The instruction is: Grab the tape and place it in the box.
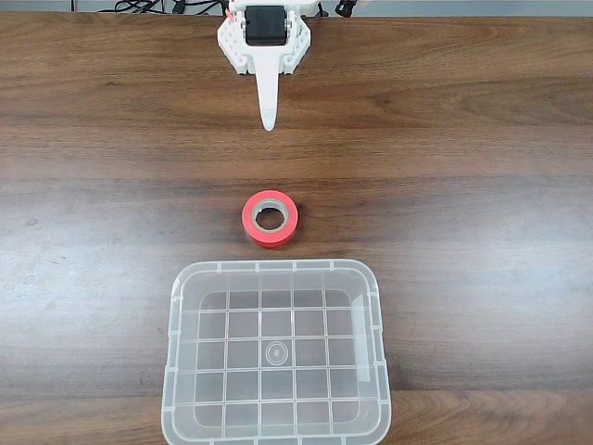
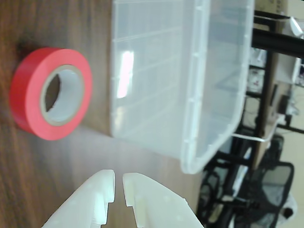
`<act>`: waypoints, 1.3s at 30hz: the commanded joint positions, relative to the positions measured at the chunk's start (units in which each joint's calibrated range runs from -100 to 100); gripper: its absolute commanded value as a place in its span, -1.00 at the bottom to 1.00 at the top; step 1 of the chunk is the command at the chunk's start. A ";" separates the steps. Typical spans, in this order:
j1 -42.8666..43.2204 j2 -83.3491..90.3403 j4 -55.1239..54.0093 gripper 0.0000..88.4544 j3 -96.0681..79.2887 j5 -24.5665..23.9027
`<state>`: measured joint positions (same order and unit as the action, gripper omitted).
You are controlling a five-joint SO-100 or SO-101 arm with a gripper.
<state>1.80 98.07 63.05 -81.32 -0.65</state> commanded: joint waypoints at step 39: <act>-0.85 -93.25 -6.20 -0.96 49.74 -0.40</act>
<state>1.80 3.98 57.97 -36.10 -0.65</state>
